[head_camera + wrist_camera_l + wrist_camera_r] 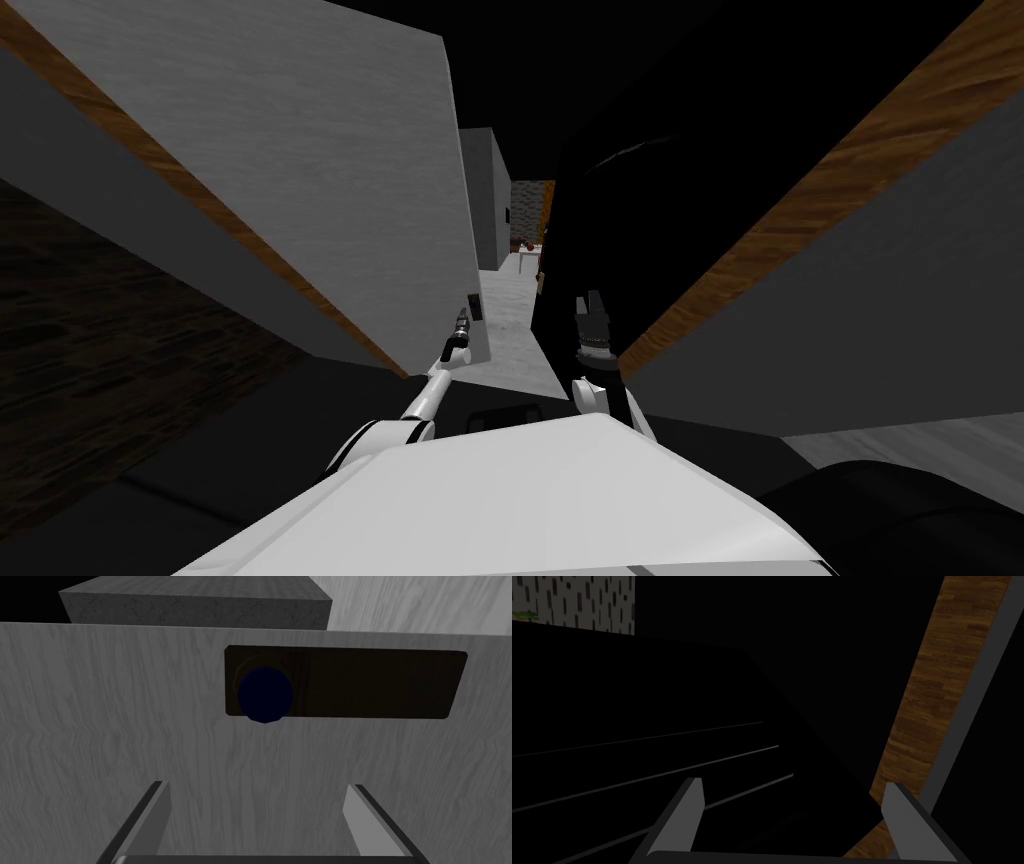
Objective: Push the door open
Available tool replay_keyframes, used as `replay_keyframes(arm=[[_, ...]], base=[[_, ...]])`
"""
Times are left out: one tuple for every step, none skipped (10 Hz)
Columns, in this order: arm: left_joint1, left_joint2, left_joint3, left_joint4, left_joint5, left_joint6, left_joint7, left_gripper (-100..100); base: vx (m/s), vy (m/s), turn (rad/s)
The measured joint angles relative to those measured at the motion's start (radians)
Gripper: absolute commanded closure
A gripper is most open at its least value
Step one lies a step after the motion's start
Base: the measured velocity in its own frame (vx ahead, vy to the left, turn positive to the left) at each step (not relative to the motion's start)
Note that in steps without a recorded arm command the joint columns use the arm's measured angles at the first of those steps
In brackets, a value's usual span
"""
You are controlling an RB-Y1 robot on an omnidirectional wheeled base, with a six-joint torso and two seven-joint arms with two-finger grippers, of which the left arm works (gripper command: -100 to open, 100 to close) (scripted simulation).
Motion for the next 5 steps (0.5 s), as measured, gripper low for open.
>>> replay_keyframes(arm=[[-0.004, -0.006, -0.001, 0.005, 0.001, 0.0, 0.002, -100], [-0.004, -0.006, -0.002, 0.006, 0.001, -0.001, 0.002, -100], [-0.003, -0.004, 0.0, 0.007, 0.001, -0.003, 0.001, -100], [-0.005, 0.0, 0.001, 0.01, 0.001, -0.006, 0.001, -100], [-0.003, 0.005, 0.001, 0.008, 0.002, -0.007, 0.002, -100]], base=[[-0.092, -0.024, 0.002], [0.087, 0.0, -0.028], [0.172, 0.0, -0.028], [0.193, 0.009, -0.017], [0.208, 0.011, -0.025]])
